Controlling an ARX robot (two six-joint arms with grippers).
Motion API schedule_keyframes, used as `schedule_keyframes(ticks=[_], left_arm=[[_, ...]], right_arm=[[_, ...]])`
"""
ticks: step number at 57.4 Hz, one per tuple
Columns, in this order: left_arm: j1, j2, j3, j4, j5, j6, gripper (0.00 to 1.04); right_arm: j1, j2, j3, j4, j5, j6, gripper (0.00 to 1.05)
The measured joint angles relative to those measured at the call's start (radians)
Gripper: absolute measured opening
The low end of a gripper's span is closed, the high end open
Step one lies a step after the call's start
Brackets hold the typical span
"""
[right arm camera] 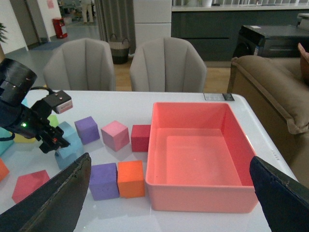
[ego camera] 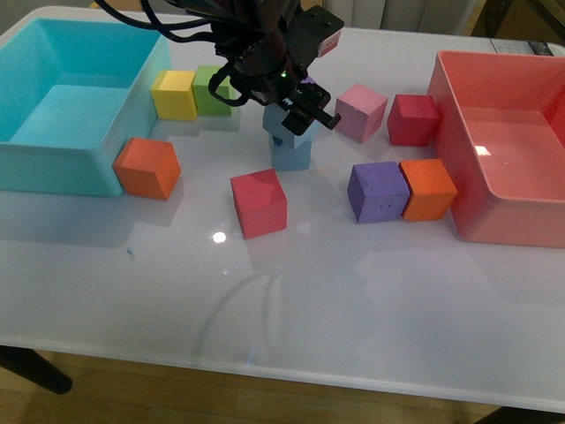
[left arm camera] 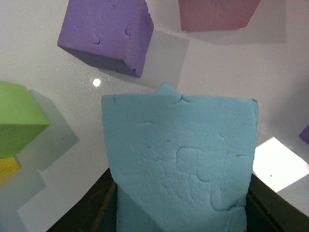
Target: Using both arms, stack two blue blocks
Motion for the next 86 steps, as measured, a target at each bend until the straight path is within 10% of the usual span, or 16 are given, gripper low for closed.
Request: schedule_keyframes(ticks=[8,26,74,79,86], left_arm=[[-0.001,0.002,0.009,-0.003,-0.003,0.000,0.52],[-0.010,0.002,-0.006,-0.006,0.014,0.008,0.98],[0.135,-0.719,-0.830,0.332,-0.001,-0.109,0.96],[0.165,-0.859,-1.069,0.719,-0.189,-0.212,0.83],[0.285,-1.193,-1.494,1.182,-0.169,-0.299,0.56]], right_arm=[[0.000,0.000,0.000,0.000,0.000,0.000,0.96],[0.000,0.000,0.000,0.000,0.000,0.000,0.96],[0.000,0.000,0.000,0.000,0.000,0.000,0.96],[0.000,0.000,0.000,0.000,-0.002,0.000,0.96],[0.000,0.000,0.000,0.000,0.002,0.000,0.96]])
